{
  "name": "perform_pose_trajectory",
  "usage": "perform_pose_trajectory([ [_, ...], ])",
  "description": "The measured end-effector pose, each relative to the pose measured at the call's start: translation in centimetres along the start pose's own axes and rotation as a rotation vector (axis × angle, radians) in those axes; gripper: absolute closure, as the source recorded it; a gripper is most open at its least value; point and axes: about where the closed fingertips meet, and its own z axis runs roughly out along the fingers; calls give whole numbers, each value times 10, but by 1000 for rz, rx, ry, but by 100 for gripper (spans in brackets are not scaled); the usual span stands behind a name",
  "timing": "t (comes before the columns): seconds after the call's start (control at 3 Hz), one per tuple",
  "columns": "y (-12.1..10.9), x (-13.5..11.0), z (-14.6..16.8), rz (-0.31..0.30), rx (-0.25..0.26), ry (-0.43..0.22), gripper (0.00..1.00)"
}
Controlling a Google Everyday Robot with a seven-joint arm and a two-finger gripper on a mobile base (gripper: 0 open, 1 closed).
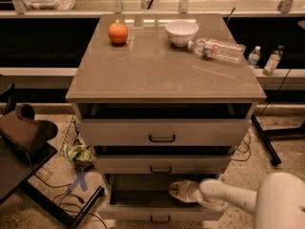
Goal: Open bottom drawer
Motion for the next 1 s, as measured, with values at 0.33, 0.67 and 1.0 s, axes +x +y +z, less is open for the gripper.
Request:
perform_pose_trajectory([
  [0.33, 33, 10, -5, 48, -38, 5, 100],
  [0.67, 70, 16, -16, 81, -78, 30, 100],
  [1.0, 70, 16, -16, 82, -78, 30, 100],
])
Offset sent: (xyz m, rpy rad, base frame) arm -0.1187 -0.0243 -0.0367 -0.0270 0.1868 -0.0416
